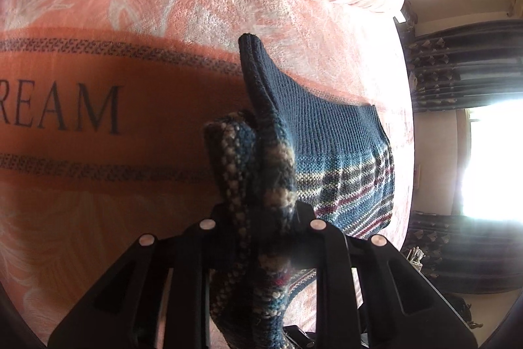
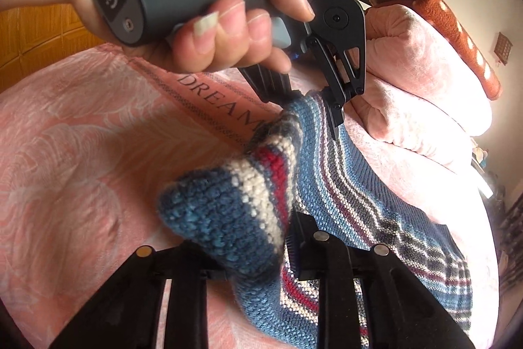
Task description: Fold small clothes
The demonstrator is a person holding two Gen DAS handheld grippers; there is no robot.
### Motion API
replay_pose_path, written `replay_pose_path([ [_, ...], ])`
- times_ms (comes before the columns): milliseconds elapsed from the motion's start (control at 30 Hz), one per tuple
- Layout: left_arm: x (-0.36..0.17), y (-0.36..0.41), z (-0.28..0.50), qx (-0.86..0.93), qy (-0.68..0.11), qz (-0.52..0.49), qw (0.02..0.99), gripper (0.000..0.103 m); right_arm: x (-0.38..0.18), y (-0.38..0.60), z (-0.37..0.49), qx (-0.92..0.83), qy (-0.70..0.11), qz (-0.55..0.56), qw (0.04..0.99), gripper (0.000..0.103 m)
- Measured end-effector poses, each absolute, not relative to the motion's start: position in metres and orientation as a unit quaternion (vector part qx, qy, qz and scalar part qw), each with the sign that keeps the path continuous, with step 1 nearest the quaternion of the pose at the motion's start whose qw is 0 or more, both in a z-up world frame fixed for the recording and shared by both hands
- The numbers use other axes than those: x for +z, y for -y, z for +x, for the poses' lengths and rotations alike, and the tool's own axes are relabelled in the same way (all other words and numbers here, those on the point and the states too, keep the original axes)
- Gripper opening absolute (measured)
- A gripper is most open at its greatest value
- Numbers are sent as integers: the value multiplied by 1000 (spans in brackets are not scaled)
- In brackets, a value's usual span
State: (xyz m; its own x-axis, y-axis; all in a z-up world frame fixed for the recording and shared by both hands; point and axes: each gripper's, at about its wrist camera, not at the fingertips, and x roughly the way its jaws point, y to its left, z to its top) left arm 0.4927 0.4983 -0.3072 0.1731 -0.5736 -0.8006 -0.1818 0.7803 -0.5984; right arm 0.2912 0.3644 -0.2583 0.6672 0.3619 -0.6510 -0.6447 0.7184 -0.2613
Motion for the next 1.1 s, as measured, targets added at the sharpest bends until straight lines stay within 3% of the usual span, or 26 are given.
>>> replay_pose_path([
  [667,-217,-434,494,-107,-623,-248,734,20,-197,-291,301,274,-274,-152,909,23],
  [1100,-194,-384,503,-98,-626,-221,742,20,-178,-238,309,261,-276,-100,920,23],
])
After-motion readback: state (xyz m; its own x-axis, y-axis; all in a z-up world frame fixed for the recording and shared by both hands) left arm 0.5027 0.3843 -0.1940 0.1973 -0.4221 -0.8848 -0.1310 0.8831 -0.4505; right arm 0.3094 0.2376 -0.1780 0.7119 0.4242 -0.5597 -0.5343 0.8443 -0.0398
